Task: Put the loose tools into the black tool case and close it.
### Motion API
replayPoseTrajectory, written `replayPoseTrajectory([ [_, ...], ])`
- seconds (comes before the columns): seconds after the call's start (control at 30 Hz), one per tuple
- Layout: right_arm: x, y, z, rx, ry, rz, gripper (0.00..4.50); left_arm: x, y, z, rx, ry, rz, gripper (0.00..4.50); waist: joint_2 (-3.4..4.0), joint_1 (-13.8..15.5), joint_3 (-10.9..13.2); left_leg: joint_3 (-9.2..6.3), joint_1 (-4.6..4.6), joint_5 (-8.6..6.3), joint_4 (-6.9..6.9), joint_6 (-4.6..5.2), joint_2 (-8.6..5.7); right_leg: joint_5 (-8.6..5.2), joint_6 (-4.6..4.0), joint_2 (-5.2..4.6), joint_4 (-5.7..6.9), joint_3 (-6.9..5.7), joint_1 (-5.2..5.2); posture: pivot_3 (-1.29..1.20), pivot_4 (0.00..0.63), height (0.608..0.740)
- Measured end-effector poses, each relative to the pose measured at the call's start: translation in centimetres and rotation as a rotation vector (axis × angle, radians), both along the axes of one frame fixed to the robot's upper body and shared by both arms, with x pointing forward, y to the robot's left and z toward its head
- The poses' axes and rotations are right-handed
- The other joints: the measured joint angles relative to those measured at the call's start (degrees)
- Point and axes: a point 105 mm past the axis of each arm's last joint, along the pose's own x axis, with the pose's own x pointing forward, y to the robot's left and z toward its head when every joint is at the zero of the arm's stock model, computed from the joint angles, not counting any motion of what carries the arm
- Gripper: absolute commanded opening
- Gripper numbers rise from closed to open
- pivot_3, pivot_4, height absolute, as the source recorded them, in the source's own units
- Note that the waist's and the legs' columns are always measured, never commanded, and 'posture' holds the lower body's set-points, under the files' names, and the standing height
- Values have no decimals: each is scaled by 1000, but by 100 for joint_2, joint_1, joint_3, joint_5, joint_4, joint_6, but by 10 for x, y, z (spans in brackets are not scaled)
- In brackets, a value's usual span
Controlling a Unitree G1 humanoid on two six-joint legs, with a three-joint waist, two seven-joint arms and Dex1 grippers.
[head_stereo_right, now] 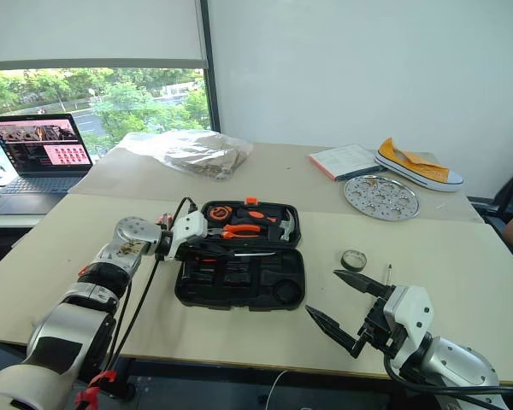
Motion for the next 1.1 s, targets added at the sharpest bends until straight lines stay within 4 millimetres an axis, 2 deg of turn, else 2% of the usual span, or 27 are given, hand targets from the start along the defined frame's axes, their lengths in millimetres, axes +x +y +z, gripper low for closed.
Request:
replayPoseTrajectory([
  [0.37, -1, -1, -3, 16, 13, -16, 4500, 7, -5, -7, 12, 161, 109, 57, 30, 0, -18, 1, 38, 0, 1, 0, -2, -2, 5, 0, -2, 16, 28, 0, 150, 740],
  [0.47, -6, -10, -3, 33, 19, -79, 4500, 0, -7, -4, -114, 135, 69, 57, 36, -10, -19, 1, 29, 0, 0, -1, 6, -1, 2, -1, 4, 20, 7, 0, 150, 740],
  [0.5, -8, -17, -3, 34, 19, -114, 4500, -4, -6, -2, -168, 121, 49, 567, 36, -13, -18, 0, 17, 1, 0, -1, 10, -1, 1, 0, 4, 20, -4, 0, 150, 740],
  [0.53, -12, -27, -4, 31, 27, -162, 4500, -7, -4, 2, -223, 91, 29, 712, 35, -17, -17, 1, 7, 3, 0, -6, 7, 0, 0, 2, 2, 19, -14, 0, 150, 740],
  [0.57, -18, -38, -4, 30, 31, -213, 4500, -10, 3, 8, -259, 51, 17, 1076, 35, -17, -17, -1, -4, 3, 0, -6, 9, 0, -1, 2, 6, 19, -26, 0, 150, 740],
  [0.6, -22, -45, -5, 25, 32, -249, 4500, -11, 14, 13, -273, 23, 25, 1495, 36, -26, -17, -2, -6, 3, -1, -6, 7, 1, -1, 6, 8, 18, -31, 0, 150, 740],
  [0.67, -41, -67, -15, 6, 80, -362, 4500, -22, 49, 25, -279, -52, 33, 2216, 45, -77, -22, 0, -6, 2, -31, -5, 8, 0, -3, 9, 9, 25, -39, 0, 150, 740],
  [0.7, -48, -75, -20, -2, 102, -403, 4500, -28, 63, 25, -265, -66, 38, 2442, 49, -93, -25, 2, -2, 2, -41, -5, 8, 0, -3, 7, 5, 27, -39, 0, 150, 740],
  [0.77, -59, -89, -25, -6, 121, -478, 4500, -42, 84, 19, -250, -50, 44, 3216, 53, -114, -24, 7, 0, 1, -46, -3, 8, -1, -2, 2, -2, 30, -39, 0, 150, 740],
  [0.87, -80, -102, -34, 5, 159, -583, 4500, -70, 116, -7, -263, 27, 111, 4218, 63, -139, -25, 8, 6, -1, -56, 0, 17, -9, 0, 0, -2, 31, -40, 0, 150, 740],
  [0.9, -85, -106, -39, 1, 184, -613, 4500, -76, 124, -13, -265, 42, 137, 4382, 60, -143, -23, 8, 5, -1, -58, 0, 19, -10, -1, 0, -3, 30, -42, 0, 150, 740],
  [1.0, -95, -110, -48, 4, 241, -679, 4500, -91, 141, -18, -281, 21, 203, 4382, 59, -115, -20, 8, 5, -1, -58, -3, 21, -12, -4, -9, -20, 29, -43, 0, 150, 740],
  [1.1, -88, -107, -53, 25, 307, -704, 4500, -108, 142, -17, -298, 26, 202, 4382, 65, -113, -17, 11, 19, 2, -57, -9, 26, -12, -6, -14, -17, 32, -33, 0, 150, 740],
])
